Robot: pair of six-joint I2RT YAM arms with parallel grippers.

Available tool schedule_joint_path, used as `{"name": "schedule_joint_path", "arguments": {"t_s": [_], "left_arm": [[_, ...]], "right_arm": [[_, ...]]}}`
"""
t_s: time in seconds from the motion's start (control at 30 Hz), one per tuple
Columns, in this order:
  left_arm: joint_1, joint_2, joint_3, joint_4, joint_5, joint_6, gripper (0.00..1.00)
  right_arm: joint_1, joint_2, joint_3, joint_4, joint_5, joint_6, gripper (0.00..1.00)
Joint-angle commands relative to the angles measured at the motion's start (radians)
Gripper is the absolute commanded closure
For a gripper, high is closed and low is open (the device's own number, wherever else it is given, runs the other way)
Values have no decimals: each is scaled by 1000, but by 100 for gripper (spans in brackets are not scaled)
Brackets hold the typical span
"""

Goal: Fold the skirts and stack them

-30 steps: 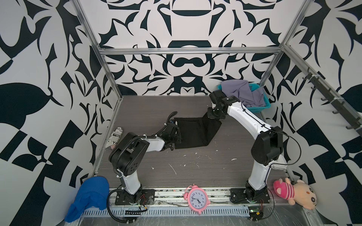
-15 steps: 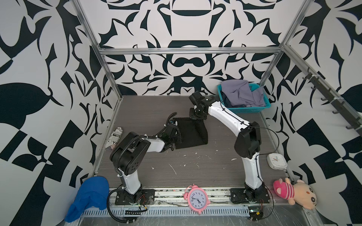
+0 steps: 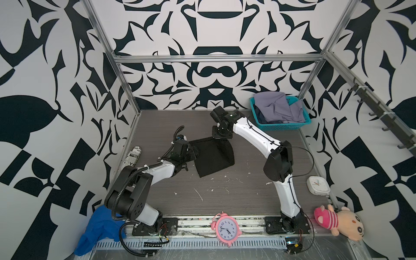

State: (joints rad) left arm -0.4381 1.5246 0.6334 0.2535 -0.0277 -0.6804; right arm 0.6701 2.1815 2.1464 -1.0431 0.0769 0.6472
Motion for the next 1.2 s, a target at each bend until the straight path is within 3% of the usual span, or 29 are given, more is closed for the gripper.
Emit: {"name": "schedule_joint_path", "arguments": {"t_s": [0.0,0.1,0.17,0.27,0.33,0.5,0.9,0.97,1.17], "left_arm": [[-4,30,-40,-7,48,-105,24],[-6,91,-31,71,110,-88,20],[-11,146,-13,94,131,-94,23],[-30,227,-5,159,152,-110,43],[-45,269,11,187,161,-105,62],[-54,307,71,164,156,-89,70],[-53,279,61,136,108,-64,71],[-53,295,63,144,102,-55,69],[-52,283,47,145,55,-50,48]], "right_arm": [[2,-26,37,-26,32,-5,100],[2,-29,30,-17,34,-15,100],[2,-30,29,-15,30,-21,100],[3,-36,19,-5,4,-29,100],[6,-46,5,13,-9,-33,100],[34,-51,-30,39,-61,-32,100],[111,-17,-85,168,-110,55,96],[128,-8,-93,199,-136,65,89],[166,-25,-83,280,-233,88,64]]}}
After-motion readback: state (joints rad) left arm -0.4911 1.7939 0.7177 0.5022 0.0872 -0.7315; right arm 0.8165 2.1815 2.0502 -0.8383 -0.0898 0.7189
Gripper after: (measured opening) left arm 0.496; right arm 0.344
